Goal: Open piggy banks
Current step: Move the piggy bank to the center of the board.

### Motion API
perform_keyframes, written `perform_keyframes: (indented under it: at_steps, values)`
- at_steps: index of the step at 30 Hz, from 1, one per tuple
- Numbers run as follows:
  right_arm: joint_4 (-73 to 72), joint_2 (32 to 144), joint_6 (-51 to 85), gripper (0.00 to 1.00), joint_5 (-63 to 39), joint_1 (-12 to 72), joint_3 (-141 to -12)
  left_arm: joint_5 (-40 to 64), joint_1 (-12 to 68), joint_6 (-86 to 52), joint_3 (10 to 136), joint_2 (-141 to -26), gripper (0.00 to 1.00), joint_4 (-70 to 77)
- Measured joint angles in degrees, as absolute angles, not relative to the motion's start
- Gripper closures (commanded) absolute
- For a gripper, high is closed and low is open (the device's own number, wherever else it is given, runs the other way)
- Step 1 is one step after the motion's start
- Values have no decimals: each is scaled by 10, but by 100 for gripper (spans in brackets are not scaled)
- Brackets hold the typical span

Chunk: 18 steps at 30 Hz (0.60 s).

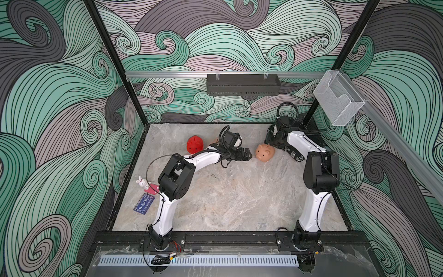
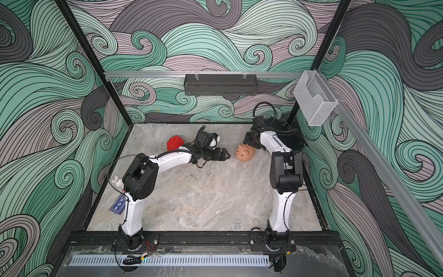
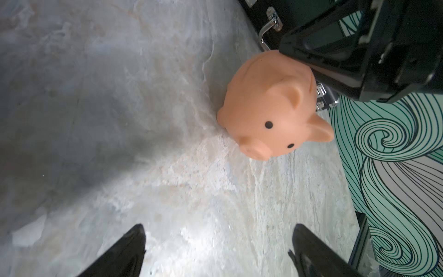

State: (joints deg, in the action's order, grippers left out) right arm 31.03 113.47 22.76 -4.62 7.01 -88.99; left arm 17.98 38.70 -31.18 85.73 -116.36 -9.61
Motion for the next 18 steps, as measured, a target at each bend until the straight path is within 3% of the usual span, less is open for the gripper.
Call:
perform_keyframes:
  at_steps: [14, 18]
  values:
    - [246, 946, 324, 42, -17, 274, -642, 139, 404, -343, 503, -864, 6, -38]
    - [246, 902, 333, 41, -22, 297, -615, 125, 422, -347, 451, -817, 6, -47]
